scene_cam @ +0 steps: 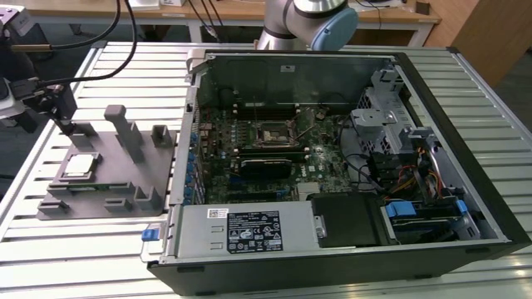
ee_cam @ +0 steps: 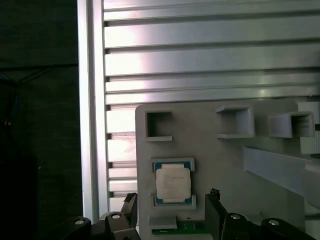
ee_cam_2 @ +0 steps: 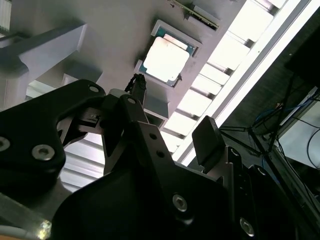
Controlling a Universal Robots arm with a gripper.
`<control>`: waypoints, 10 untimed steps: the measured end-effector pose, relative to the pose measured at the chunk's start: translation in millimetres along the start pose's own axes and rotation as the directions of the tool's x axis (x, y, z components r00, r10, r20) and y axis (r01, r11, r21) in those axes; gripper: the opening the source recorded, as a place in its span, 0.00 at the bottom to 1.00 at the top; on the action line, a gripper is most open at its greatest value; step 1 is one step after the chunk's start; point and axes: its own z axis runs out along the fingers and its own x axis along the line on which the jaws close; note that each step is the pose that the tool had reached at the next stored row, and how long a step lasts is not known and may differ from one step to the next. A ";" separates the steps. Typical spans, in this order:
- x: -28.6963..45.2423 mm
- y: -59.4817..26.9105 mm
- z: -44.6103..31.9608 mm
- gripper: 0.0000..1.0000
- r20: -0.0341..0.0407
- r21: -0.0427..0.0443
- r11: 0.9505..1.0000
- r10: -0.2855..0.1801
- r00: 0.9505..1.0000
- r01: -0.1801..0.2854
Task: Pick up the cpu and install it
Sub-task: 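Pick up the cpu and move it towards the insertion slot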
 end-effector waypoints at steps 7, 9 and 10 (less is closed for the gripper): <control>-0.2 -0.3 6.1 0.65 0.000 0.000 1.000 0.000 1.000 0.000; -0.2 -0.4 8.0 0.65 0.000 0.000 1.000 0.000 1.000 0.000; -0.2 -0.5 9.3 0.65 0.000 0.000 1.000 0.000 1.000 0.000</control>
